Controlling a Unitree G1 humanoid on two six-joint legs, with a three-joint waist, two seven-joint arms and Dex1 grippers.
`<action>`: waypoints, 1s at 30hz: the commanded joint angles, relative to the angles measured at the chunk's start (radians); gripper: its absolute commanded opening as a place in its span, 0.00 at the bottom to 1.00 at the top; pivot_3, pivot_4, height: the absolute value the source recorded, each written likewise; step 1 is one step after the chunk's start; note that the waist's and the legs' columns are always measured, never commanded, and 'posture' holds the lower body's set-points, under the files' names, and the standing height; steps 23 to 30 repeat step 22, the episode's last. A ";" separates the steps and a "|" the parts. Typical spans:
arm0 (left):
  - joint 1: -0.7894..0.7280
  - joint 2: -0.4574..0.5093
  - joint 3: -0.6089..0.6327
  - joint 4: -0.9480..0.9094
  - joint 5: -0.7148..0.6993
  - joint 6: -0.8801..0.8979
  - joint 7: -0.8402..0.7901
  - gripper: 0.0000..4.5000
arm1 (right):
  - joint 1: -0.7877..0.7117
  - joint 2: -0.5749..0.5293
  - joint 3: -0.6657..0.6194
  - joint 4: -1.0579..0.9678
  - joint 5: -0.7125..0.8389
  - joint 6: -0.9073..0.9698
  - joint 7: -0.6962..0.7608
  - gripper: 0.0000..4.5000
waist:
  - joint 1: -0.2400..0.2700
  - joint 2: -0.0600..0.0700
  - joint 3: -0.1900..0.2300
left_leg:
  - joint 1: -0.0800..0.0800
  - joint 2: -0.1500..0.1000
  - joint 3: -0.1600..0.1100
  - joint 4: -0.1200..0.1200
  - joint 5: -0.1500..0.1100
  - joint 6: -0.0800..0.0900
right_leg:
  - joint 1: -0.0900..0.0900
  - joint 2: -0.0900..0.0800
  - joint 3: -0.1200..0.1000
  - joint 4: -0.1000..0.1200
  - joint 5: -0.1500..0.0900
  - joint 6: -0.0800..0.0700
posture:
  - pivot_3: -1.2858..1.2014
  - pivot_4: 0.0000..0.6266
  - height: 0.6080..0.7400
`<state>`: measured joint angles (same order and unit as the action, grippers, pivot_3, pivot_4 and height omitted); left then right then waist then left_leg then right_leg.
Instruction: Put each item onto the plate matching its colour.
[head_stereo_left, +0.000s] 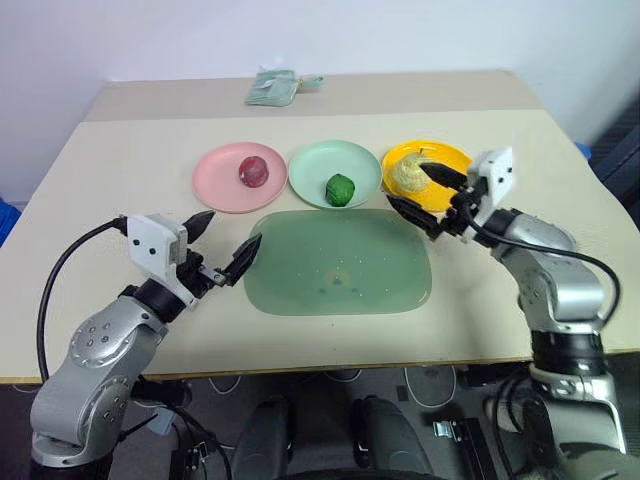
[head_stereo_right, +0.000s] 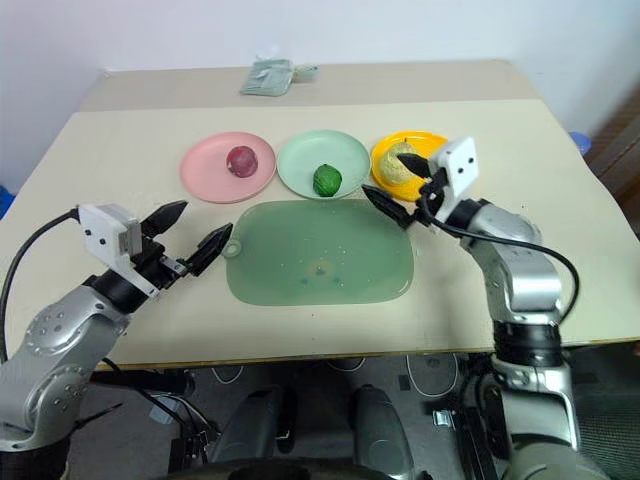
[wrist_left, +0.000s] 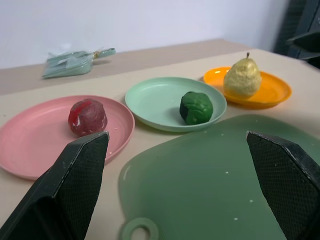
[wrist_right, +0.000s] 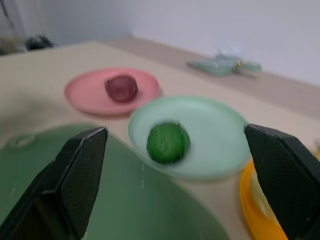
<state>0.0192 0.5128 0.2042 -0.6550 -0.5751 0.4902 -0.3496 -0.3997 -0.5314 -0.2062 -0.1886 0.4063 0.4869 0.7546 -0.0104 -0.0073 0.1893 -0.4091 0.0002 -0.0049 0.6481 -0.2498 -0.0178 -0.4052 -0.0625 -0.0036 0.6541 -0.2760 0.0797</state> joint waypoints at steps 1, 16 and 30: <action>0.002 0.010 0.001 0.012 0.021 -0.074 -0.072 1.00 | 0.088 -0.050 -0.087 -0.139 0.059 0.040 -0.015 0.99 | 0.001 0.000 0.000 | 0.000 0.000 0.000 0.000 0.000 0.000 | 0.000 0.000 0.000 0.000 0.000 0.000 | 0.52 0.24 1.00; 0.094 0.109 0.075 0.089 -0.019 -0.124 -0.319 1.00 | 0.443 -0.099 -0.278 -0.255 0.102 -0.038 -0.023 0.99 | 0.004 0.000 0.000 | 0.001 0.000 0.000 0.001 0.000 0.000 | 0.002 0.001 0.000 -0.002 -0.001 0.000 | 0.52 0.24 1.00; 0.105 0.133 0.076 0.085 -0.025 -0.093 -0.341 1.00 | 0.475 -0.102 -0.284 -0.232 0.101 -0.066 -0.026 0.99 | 0.002 -0.001 0.000 | 0.001 0.000 0.000 0.000 0.000 0.000 | 0.002 0.001 0.000 -0.003 -0.001 0.000 | 0.52 0.24 1.00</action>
